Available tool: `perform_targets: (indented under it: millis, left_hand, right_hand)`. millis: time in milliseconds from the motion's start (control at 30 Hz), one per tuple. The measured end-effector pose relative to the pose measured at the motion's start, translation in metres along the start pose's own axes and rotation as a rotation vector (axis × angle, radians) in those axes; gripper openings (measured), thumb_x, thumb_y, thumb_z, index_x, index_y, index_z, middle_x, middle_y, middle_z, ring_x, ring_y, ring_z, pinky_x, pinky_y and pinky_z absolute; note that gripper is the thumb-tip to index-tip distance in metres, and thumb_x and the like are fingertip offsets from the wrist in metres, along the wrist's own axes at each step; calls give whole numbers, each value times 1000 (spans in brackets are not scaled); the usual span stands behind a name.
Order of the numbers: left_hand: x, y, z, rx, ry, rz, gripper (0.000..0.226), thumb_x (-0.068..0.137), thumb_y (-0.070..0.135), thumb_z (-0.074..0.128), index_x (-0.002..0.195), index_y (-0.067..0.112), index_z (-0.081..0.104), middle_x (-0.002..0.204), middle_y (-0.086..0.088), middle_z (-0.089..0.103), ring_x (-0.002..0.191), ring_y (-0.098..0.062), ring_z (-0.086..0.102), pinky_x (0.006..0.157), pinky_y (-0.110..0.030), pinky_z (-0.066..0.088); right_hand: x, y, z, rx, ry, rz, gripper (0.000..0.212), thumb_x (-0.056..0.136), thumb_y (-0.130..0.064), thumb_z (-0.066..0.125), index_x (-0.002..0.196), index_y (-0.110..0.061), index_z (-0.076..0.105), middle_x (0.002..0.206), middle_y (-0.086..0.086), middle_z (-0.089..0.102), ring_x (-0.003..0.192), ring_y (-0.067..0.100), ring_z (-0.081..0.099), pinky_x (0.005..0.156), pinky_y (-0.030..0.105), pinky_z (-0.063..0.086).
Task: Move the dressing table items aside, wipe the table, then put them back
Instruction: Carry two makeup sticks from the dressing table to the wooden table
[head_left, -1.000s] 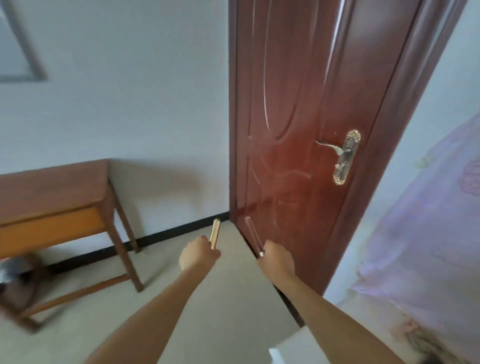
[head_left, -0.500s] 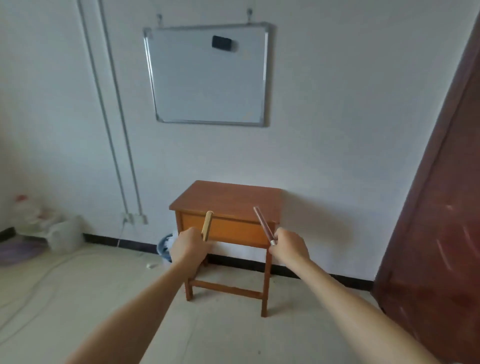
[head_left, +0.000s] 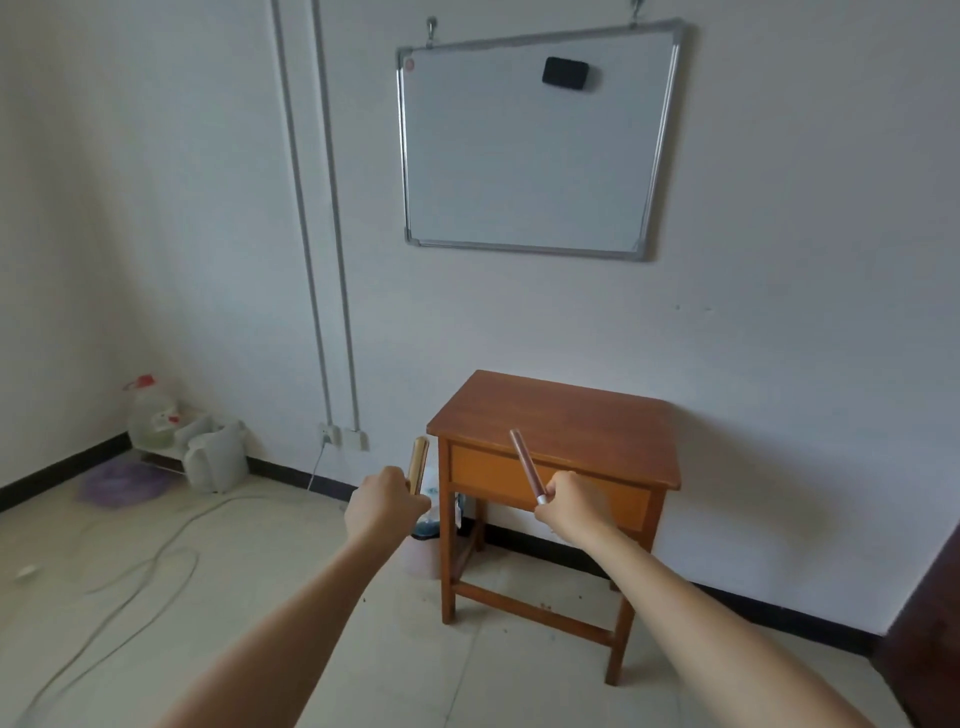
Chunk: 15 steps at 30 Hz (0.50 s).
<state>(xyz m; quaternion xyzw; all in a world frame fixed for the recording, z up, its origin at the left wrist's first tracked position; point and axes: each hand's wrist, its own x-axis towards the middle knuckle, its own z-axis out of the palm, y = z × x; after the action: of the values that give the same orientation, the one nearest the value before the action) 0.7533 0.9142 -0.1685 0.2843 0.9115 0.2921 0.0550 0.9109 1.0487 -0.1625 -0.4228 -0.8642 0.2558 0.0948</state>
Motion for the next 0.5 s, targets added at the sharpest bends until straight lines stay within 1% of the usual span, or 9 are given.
perform_targets:
  millis: [100,133,233,267,400,433,500]
  left_hand:
    - [42,10,12,-18,-1,5,16,78,15,59,68,11,47,66,-3,56,57,-16,50,51,-23,38]
    - [58,15,17,-24,1,9,16,78,15,59,68,10,47,63,-2,53,55,-15,48,51,-23,37]
    - [105,34,32,-32,11,16,22,80,14,59,64,13,43,58,2,46,48,-9,42,47,-19,34]
    - [121,41,37,-39,10,12,23,80,13,59,64,14,42,59,2,46,48,-8,42,48,-19,35]
    - [183,58,55,-70,11,-17,23,81,14,59,64,14,44,64,-1,53,52,-12,50,51,-23,42]
    - [196,60,59,-74,12,-25,23,81,15,60,64,14,44,65,-1,54,53,-13,51,52,-24,44]
    - [220,60,67,-67,7,-40,23,82,16,61,65,14,45,64,-1,53,53,-12,51,52,-23,43]
  right_hand:
    - [43,3,3,-1,8,11,8,88,-16,56,93,-10,51,87,3,57,68,14,55,51,19,39]
    - [60,5,3,-1,16,12,10,88,-15,56,96,-10,53,88,4,58,70,14,57,52,20,41]
    - [113,8,-1,0,21,18,13,87,-15,57,99,-8,55,91,6,62,76,17,63,62,27,51]
    - [131,9,-3,-10,19,19,14,88,-15,56,99,-8,55,93,7,63,78,18,63,64,28,52]
    - [199,7,-8,-44,-10,-9,14,90,-15,55,101,-8,55,97,8,63,77,17,61,52,20,43]
    - [215,7,-7,-37,-18,-11,13,90,-15,55,100,-7,55,96,8,63,76,17,61,52,20,43]
    - [242,5,-3,-28,-28,-7,12,89,-15,56,98,-7,56,90,7,62,78,19,64,54,24,47]
